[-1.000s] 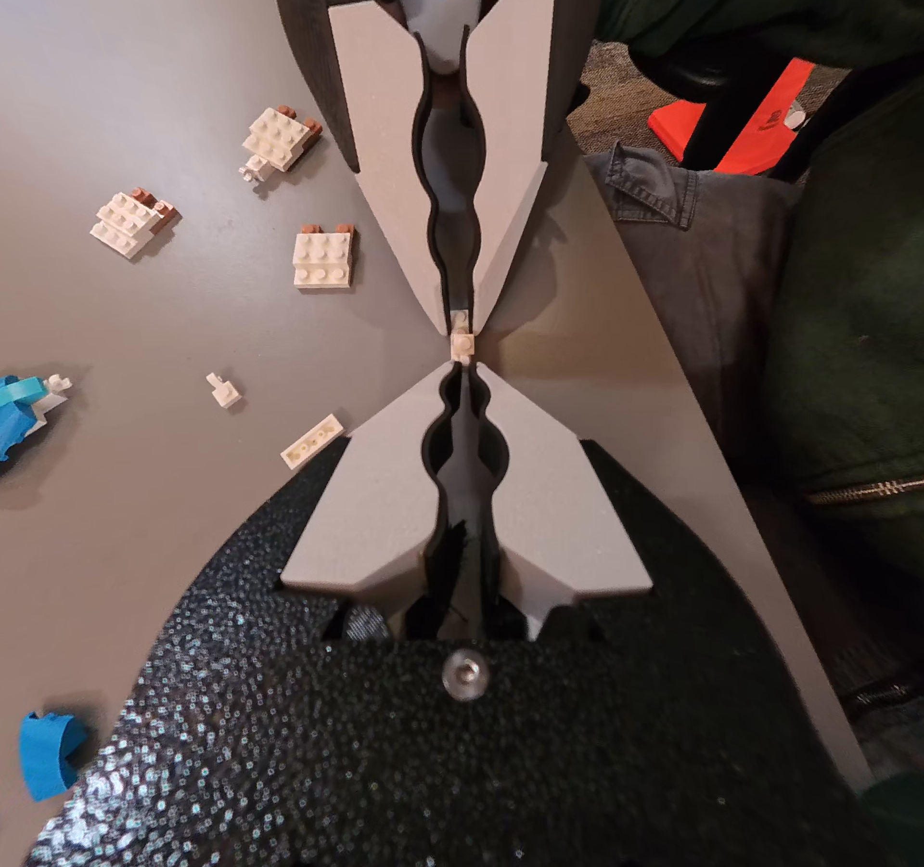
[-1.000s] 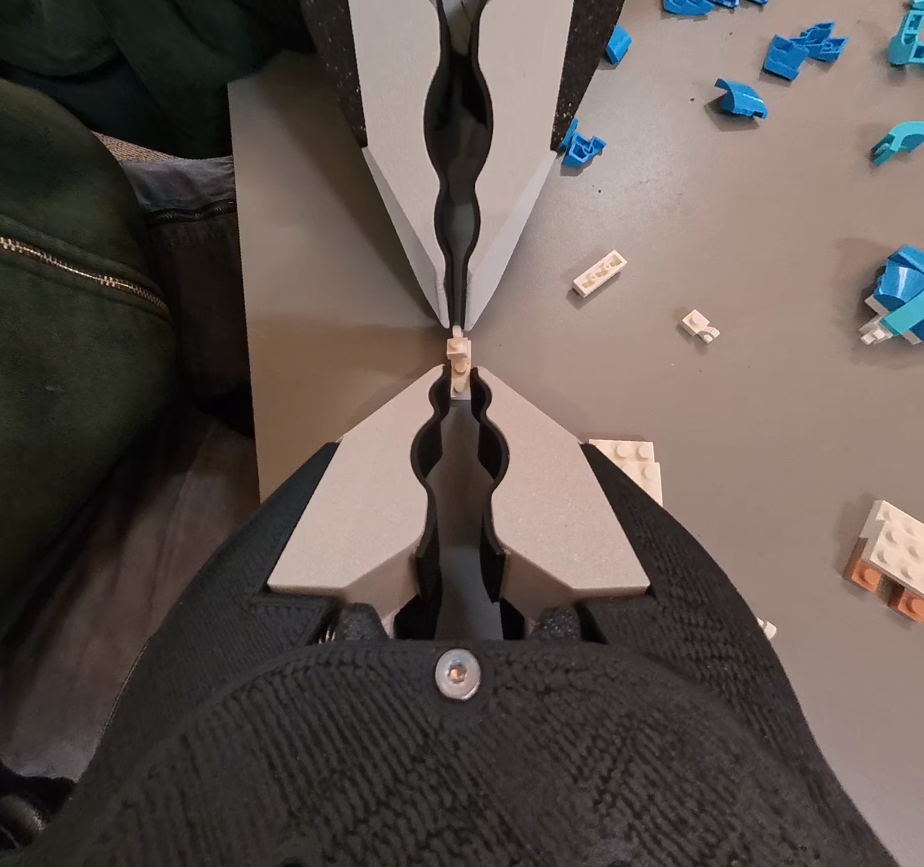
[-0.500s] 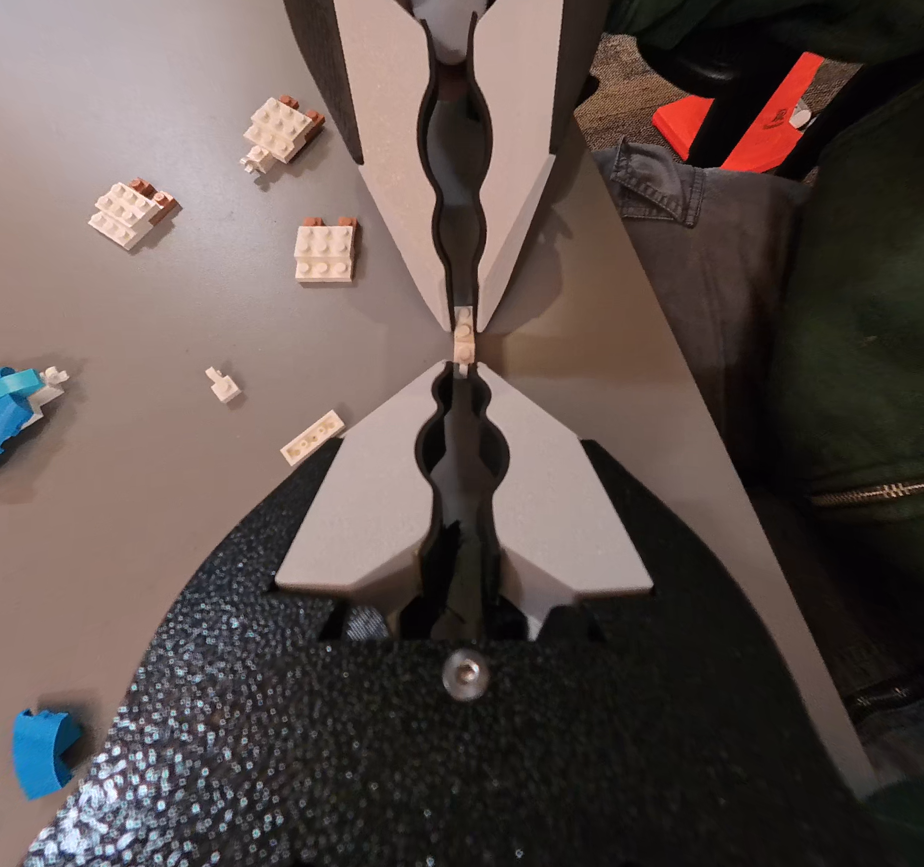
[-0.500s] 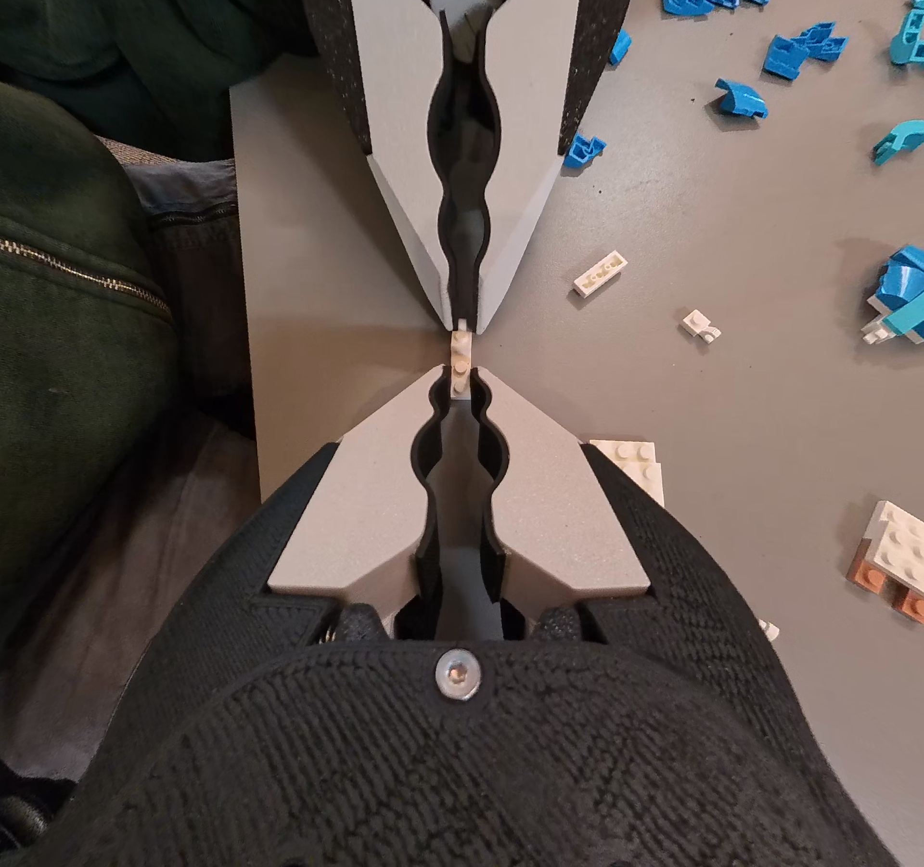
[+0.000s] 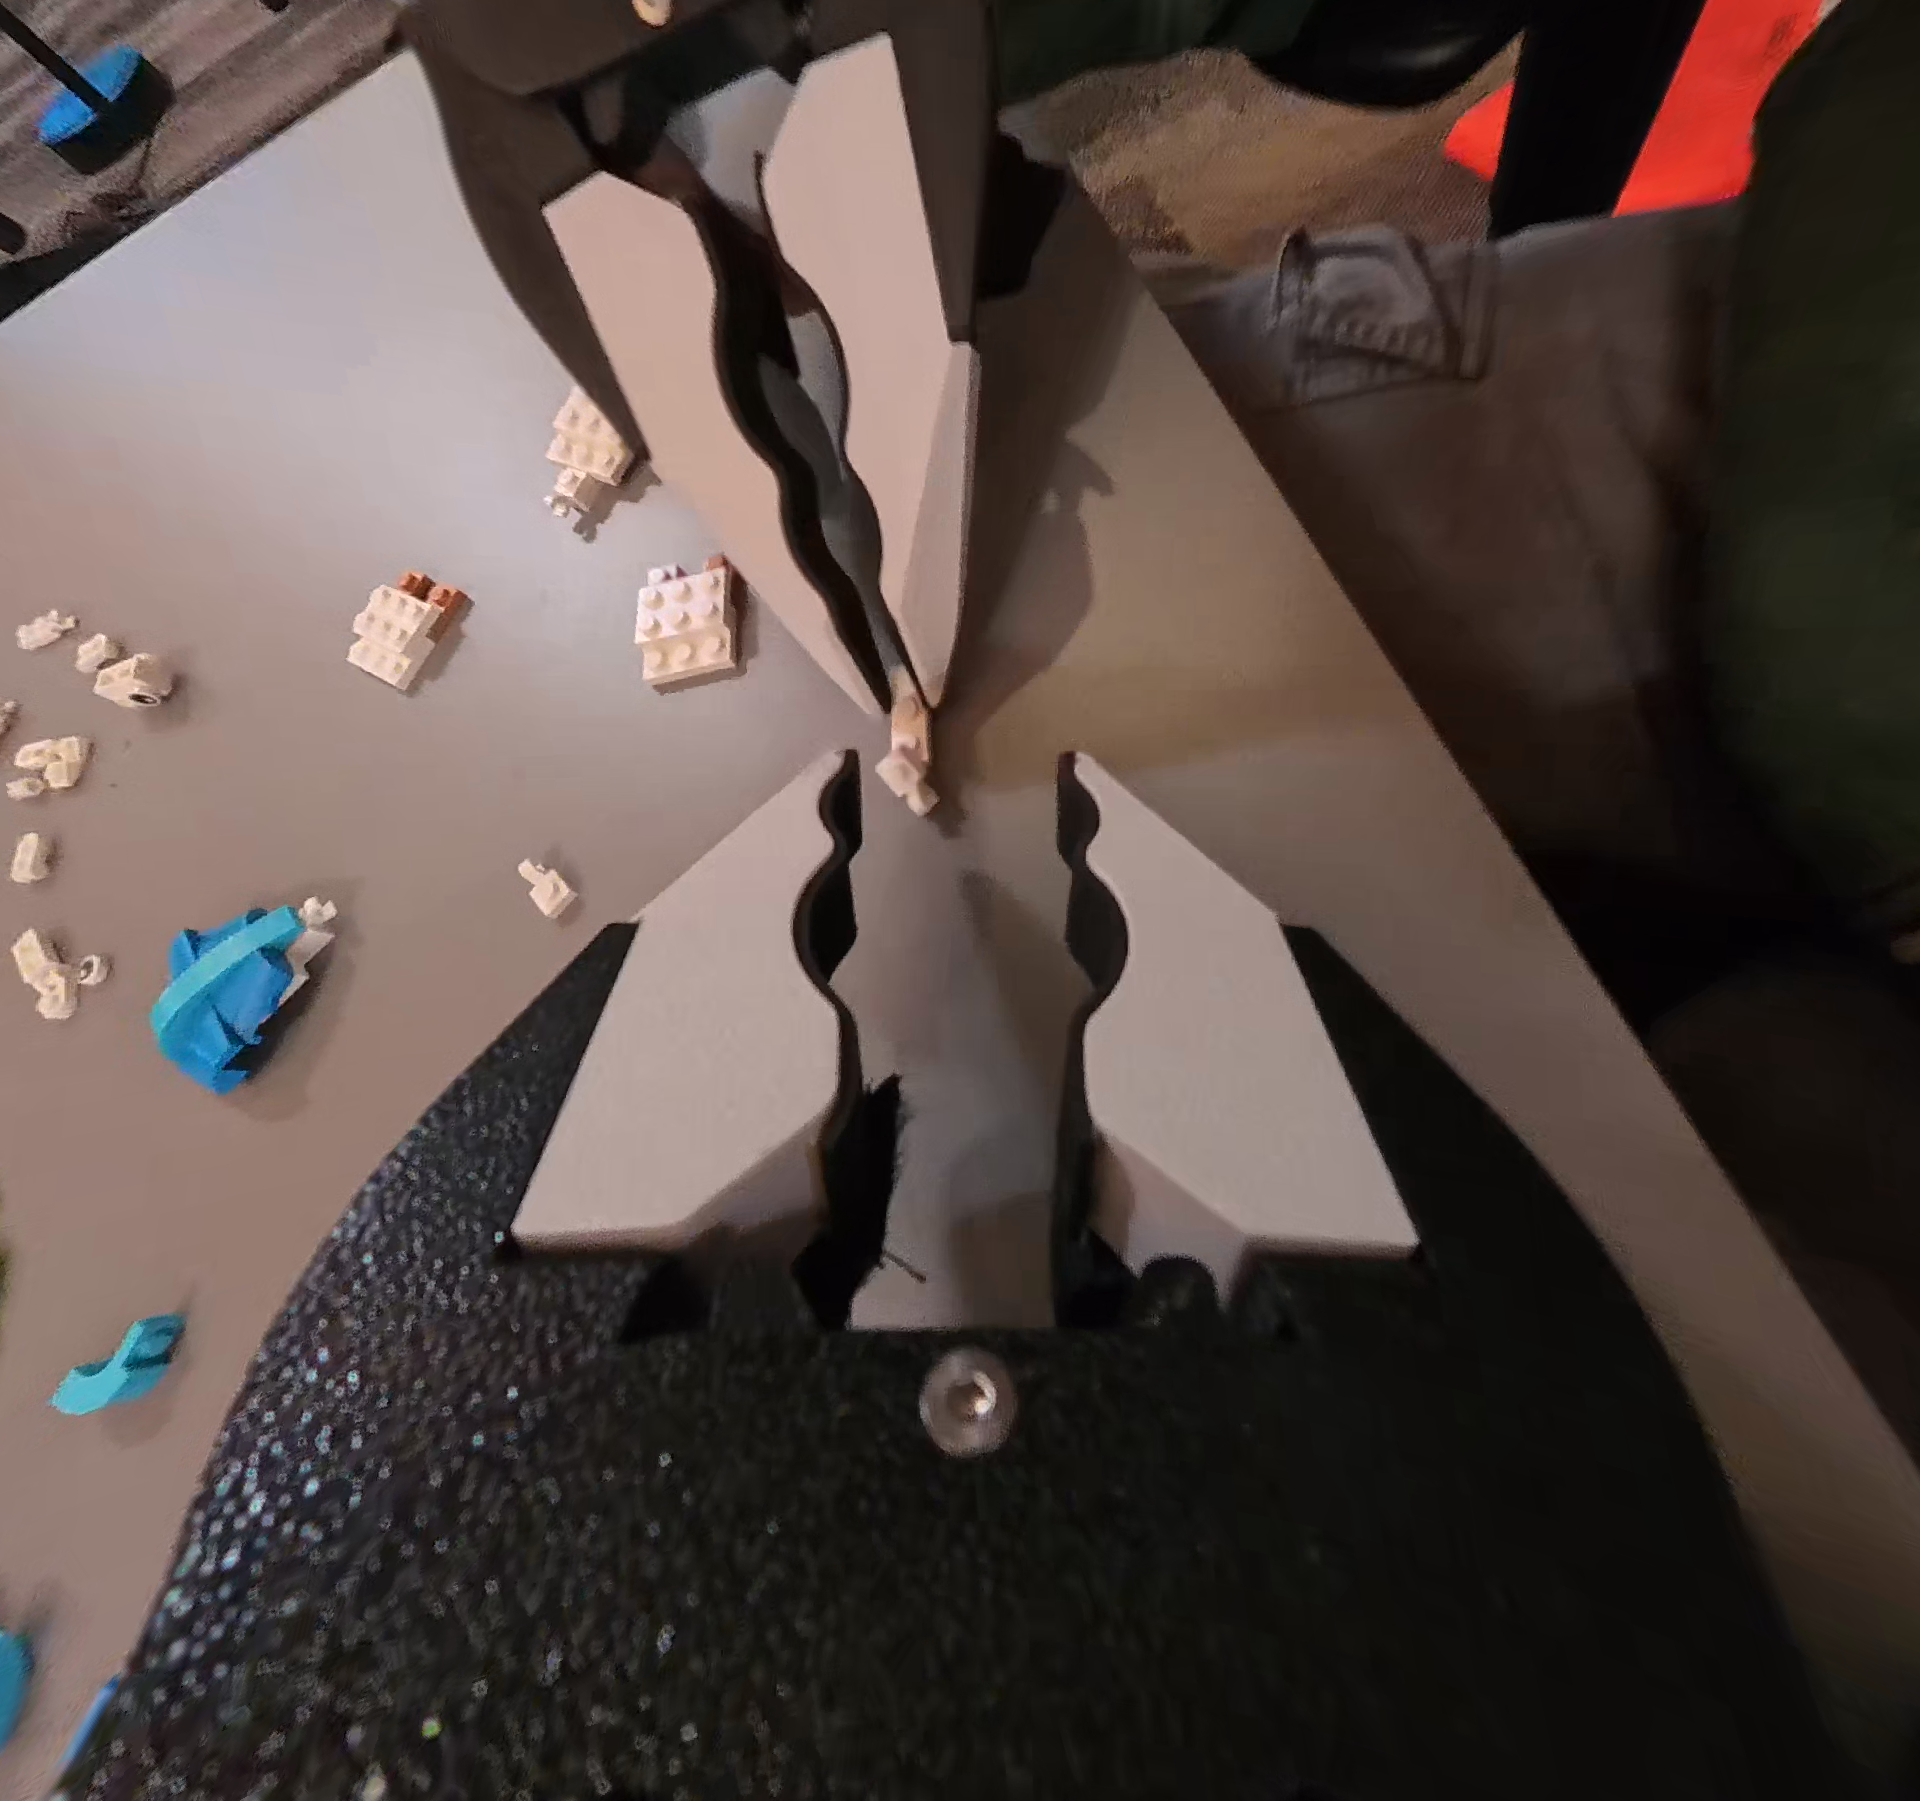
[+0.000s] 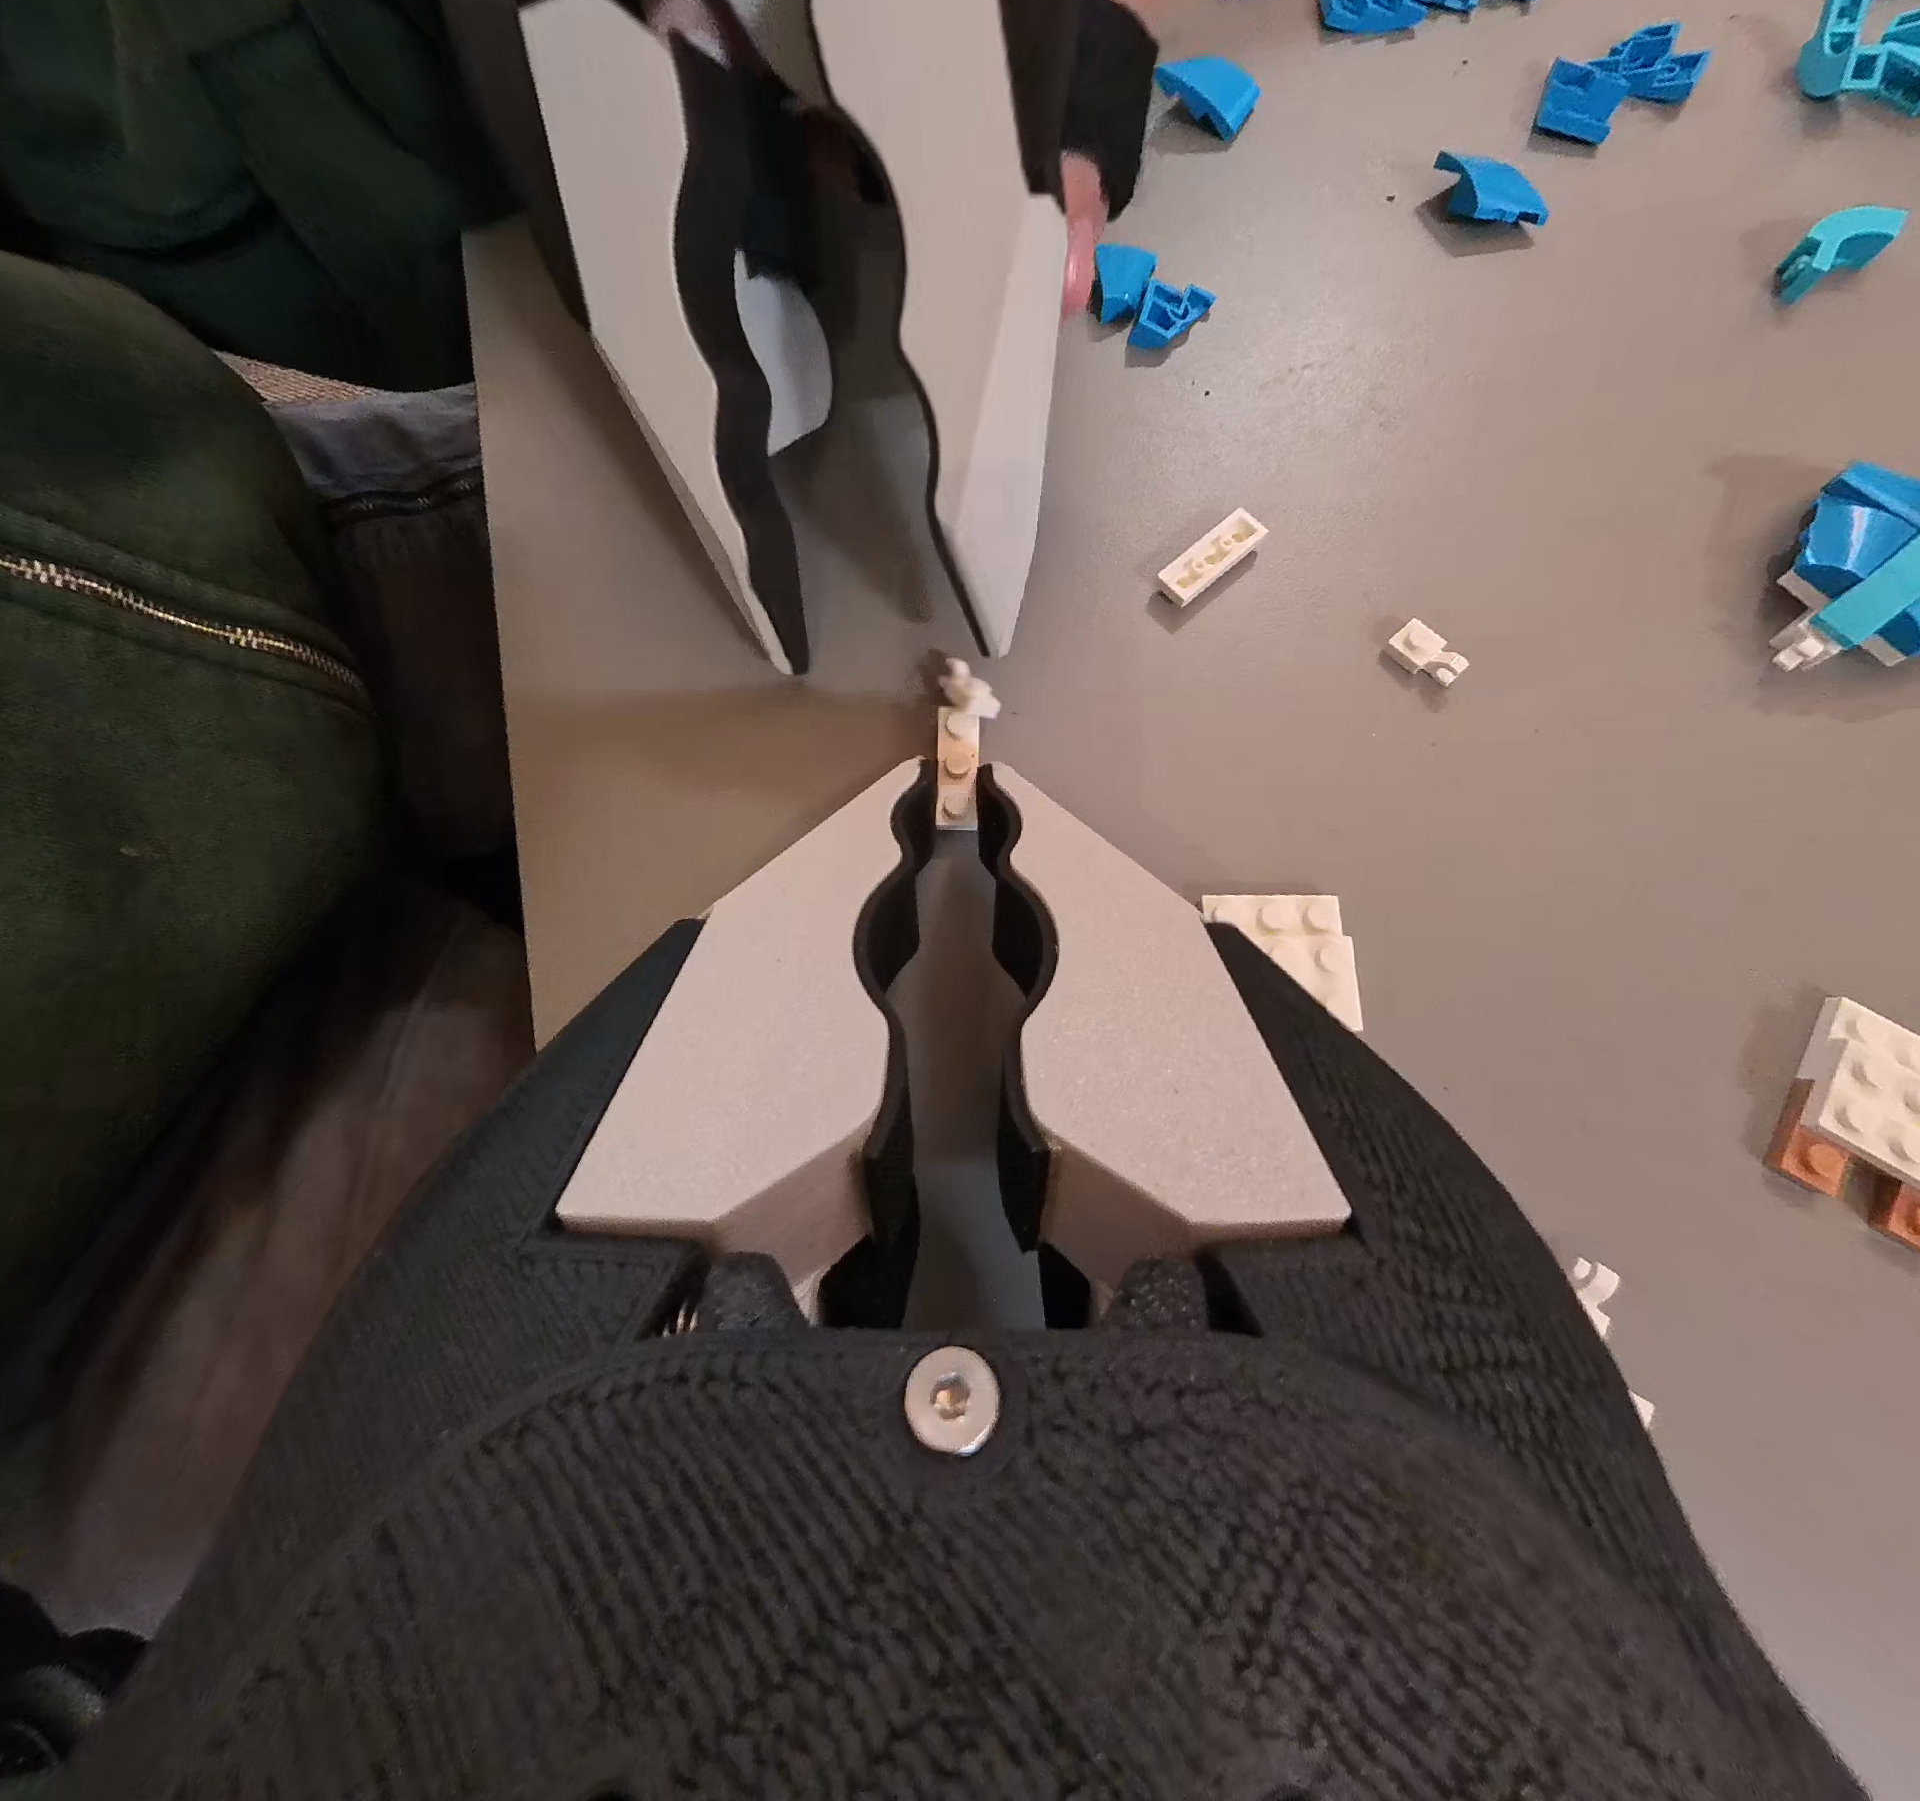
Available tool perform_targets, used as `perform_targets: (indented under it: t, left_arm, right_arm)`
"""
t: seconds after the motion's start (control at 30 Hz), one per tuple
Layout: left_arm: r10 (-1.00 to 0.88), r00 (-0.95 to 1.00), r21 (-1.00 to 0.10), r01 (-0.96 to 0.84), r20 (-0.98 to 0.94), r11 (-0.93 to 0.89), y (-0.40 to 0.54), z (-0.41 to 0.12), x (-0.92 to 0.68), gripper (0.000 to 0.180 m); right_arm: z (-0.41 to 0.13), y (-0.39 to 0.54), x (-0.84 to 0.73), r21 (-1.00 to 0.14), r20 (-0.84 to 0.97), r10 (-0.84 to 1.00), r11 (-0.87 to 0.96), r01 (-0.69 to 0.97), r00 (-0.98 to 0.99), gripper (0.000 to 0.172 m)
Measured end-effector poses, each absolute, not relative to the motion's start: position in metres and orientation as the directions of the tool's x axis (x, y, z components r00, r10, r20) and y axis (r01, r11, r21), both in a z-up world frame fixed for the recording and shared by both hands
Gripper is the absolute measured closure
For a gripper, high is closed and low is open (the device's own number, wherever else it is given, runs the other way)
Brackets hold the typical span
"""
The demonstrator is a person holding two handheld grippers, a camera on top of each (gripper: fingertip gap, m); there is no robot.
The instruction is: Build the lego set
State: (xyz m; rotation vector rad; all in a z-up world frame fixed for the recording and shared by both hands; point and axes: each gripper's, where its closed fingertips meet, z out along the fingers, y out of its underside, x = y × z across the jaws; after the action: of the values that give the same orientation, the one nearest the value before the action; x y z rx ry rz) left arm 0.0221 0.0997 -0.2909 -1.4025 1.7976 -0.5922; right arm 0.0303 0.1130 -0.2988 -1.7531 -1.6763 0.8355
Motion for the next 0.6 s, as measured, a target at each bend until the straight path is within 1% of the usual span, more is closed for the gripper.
perform_targets:
  t: [0.13, 0.27, 0.37, 0.47, 0.6]
  left_arm:
    - [-0.937, -0.102, -0.708, -0.629, -0.335, 0.321, 0.103, -0.296, 0.021, 0.153]
    - [-0.944, -0.077, -0.707, -0.643, -0.322, 0.294, 0.107, -0.296, 0.019, 0.153]
    - [-0.955, -0.023, -0.732, -0.636, -0.297, 0.243, 0.114, -0.291, 0.017, 0.152]
    - [-0.966, 0.041, -0.757, -0.63, -0.255, 0.173, 0.121, -0.289, 0.016, 0.156]
    - [-0.975, 0.072, -0.757, -0.643, -0.211, 0.117, 0.124, -0.293, 0.015, 0.161]
  right_arm:
    - [-0.3, 0.113, 0.03, -0.757, -0.049, 0.999, -0.049, 0.652, 0.018, 0.165]
    - [-0.301, 0.113, 0.029, -0.754, -0.047, 0.999, -0.049, 0.655, 0.021, 0.164]
    - [-0.301, 0.114, 0.03, -0.753, -0.042, 0.999, -0.047, 0.656, 0.023, 0.165]
    - [-0.301, 0.117, 0.03, -0.749, -0.019, 0.999, -0.038, 0.661, 0.035, 0.165]
    - [-0.301, 0.121, 0.031, -0.747, -0.001, 0.999, -0.035, 0.664, 0.052, 0.165]
